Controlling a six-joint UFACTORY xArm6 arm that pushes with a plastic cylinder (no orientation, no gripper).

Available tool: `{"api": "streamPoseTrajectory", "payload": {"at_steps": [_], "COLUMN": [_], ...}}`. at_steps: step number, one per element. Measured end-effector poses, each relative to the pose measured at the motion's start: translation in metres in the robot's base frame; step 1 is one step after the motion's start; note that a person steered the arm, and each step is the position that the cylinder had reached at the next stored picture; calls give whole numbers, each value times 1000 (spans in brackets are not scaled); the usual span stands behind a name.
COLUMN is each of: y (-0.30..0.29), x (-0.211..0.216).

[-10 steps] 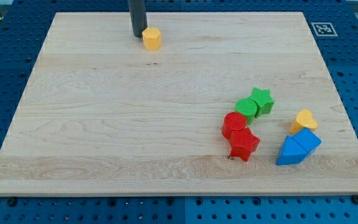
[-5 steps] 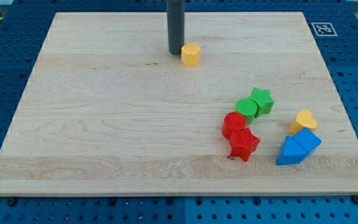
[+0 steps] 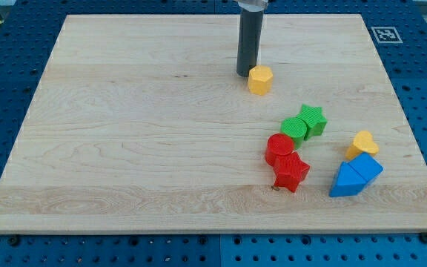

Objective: Move the yellow hexagon towards the green star

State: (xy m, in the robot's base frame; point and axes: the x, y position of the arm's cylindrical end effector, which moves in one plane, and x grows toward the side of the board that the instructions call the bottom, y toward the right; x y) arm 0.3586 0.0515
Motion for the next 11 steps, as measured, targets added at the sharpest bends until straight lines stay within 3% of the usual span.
{"api": "streamPoseTrajectory", "payload": {"at_steps": [4, 5, 7, 9, 11], "y": [20, 29, 37, 8, 19], "x": [47, 46, 5, 16, 27]}}
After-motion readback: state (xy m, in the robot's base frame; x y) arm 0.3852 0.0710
